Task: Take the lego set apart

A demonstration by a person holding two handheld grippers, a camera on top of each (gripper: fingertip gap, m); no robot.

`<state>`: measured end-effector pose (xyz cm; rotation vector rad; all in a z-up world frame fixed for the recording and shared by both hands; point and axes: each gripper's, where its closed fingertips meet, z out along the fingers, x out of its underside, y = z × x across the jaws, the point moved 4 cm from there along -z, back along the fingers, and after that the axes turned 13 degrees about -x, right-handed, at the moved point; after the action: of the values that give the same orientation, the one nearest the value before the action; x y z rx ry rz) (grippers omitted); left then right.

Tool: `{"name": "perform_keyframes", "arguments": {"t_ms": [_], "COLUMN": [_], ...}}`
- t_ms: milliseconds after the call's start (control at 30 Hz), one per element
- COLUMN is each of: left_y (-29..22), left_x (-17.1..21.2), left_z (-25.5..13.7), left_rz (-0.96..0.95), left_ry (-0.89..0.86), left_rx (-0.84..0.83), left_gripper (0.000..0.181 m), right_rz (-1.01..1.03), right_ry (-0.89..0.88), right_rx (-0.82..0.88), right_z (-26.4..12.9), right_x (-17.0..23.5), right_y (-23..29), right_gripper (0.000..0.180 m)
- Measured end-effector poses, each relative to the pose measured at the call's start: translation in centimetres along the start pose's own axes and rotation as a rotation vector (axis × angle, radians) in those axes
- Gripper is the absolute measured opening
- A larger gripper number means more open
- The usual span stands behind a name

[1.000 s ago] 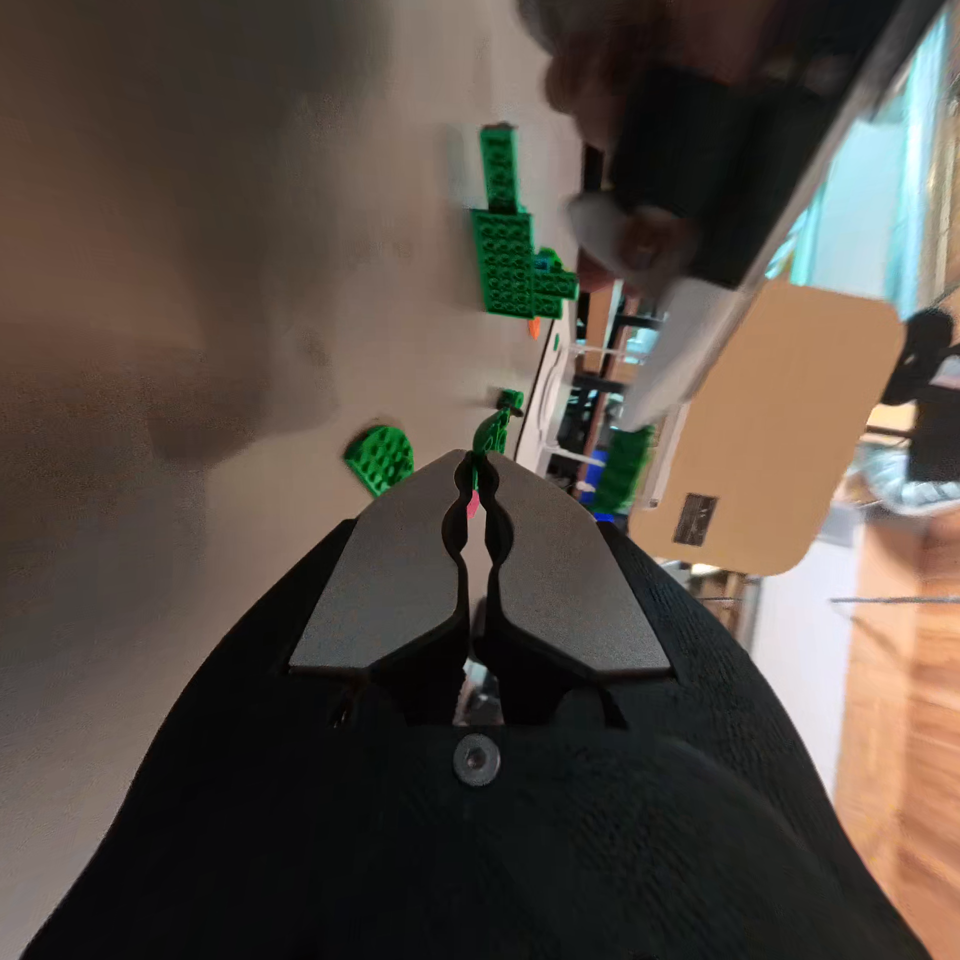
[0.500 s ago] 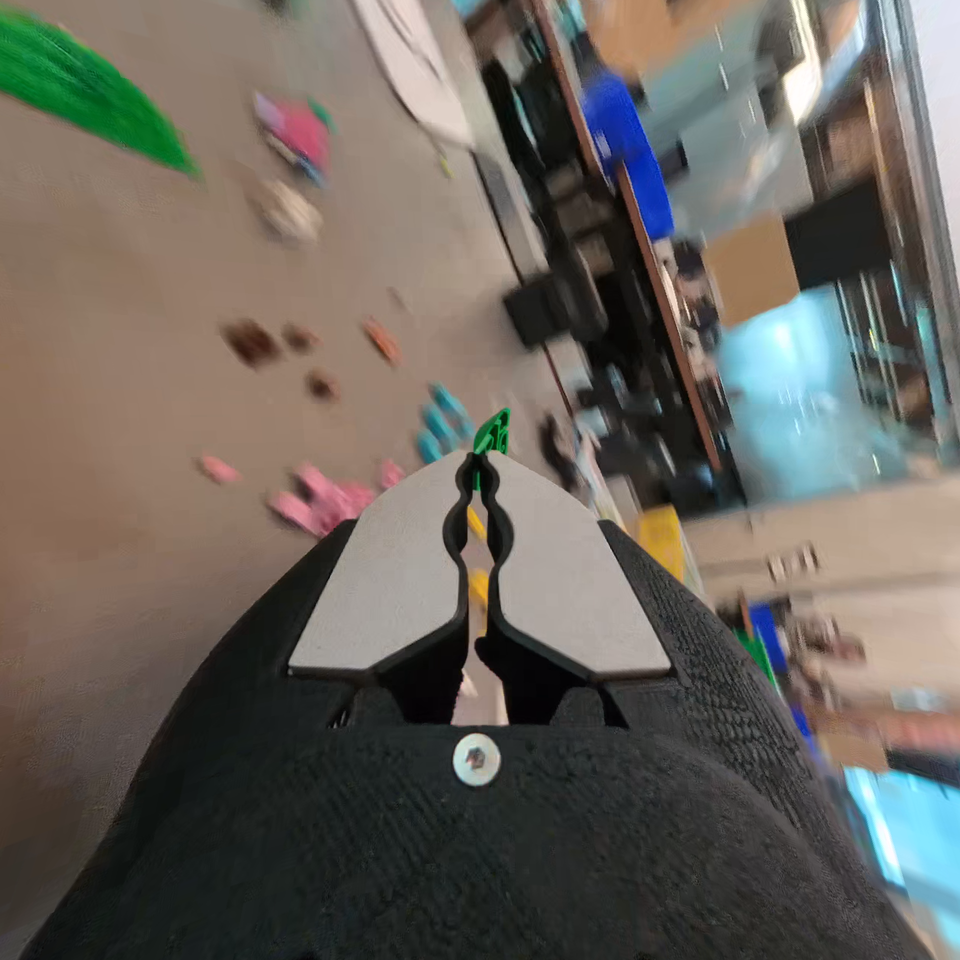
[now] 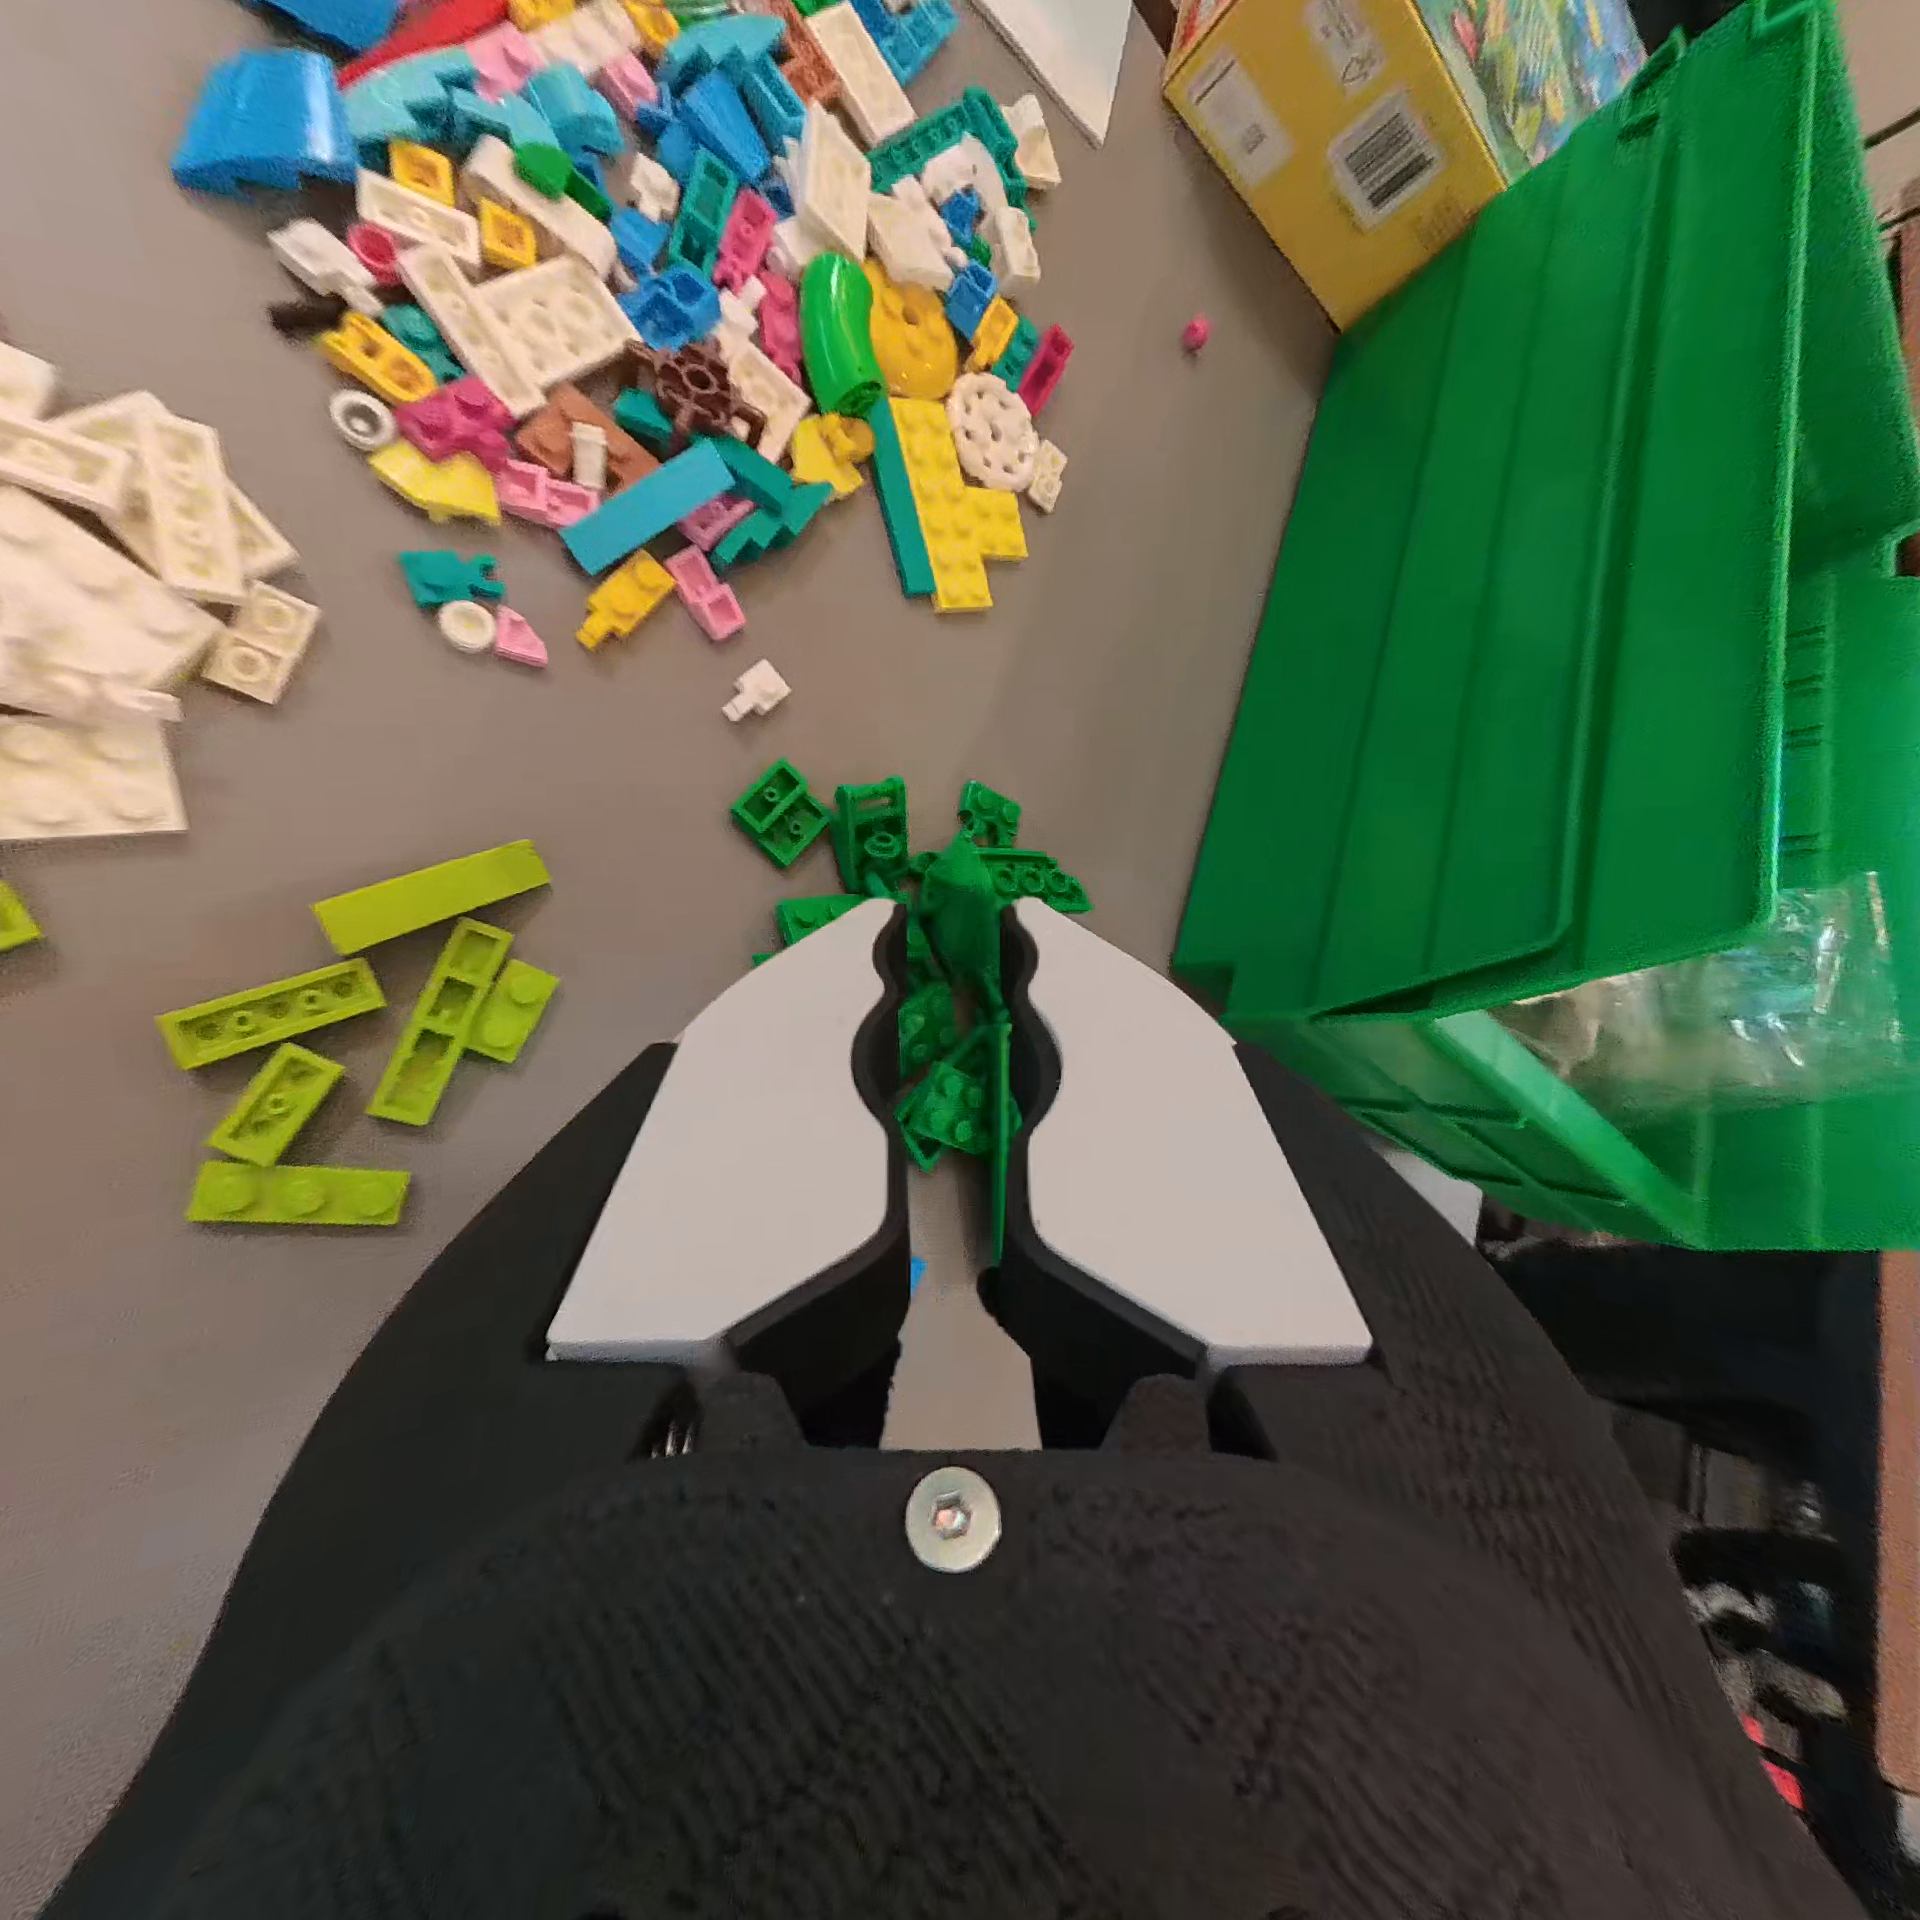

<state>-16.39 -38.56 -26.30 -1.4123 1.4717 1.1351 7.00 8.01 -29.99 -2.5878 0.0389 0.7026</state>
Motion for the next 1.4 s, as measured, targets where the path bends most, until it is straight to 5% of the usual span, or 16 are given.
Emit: {"name": "perform_keyframes", "arguments": {"t_ms": [133, 200, 433, 667, 733, 833, 900, 1033, 1167, 1333, 1400], "left_y": [0.0, -0.3, -3.7, -5.0, -5.1, -4.6, -4.1, -3.0, -2.4, -1.2, -0.7], "left_x": [0.0, -0.3, 0.0, -0.5, -0.6, -1.1, -1.1, -1.1, -1.0, -0.1, 0.2], "left_z": [0.1, 0.2, 0.3, -0.8, -0.9, -0.5, -0.4, -0.3, -0.2, 0.6, 0.7], "left_rz": [0.015, -0.007, 0.097, 0.15, 0.133, 0.018, -0.001, -0.02, -0.054, -0.097, -0.114], "left_ry": [-0.002, -0.037, -0.085, -0.135, -0.142, -0.165, -0.164, -0.175, -0.166, -0.065, -0.022], "left_rx": [-0.011, 0.016, 0.226, 0.339, 0.346, 0.321, 0.297, 0.232, 0.213, 0.132, 0.091], "left_gripper": [0.004, 0.004, 0.004, 0.004, 0.004, 0.014, 0.028, 0.024, 0.022, 0.018, 0.018], "right_rz": [-0.03, -0.068, -0.377, -0.59, -0.598, -0.536, -0.465, -0.123, 0.233, 0.383, 0.448], "right_ry": [-0.017, -0.164, -0.693, -0.672, -0.71, -0.734, -0.728, -0.576, -0.236, 0.022, 0.011], "right_rx": [0.063, 0.034, -0.905, -1.087, -1.096, -1.11, -0.971, -0.431, 0.03, 0.132, 0.121], "right_z": [-0.4, -2.2, -12.9, -15.0, -15.1, -15.0, -13.6, -7.9, -3.2, 0.3, 1.0], "right_x": [-0.4, -3.8, -16.1, -17.7, -18.0, -17.9, -17.6, -13.9, -4.9, 1.8, 2.6], "right_y": [-0.5, 2.6, 28.9, 36.3, 36.5, 35.4, 32.4, 18.4, 4.1, -1.9, -2.6], "right_gripper": [0.019, 0.017, 0.016, 0.023, 0.003, 0.003, 0.003, 0.003, 0.003, 0.003, 0.019]}}
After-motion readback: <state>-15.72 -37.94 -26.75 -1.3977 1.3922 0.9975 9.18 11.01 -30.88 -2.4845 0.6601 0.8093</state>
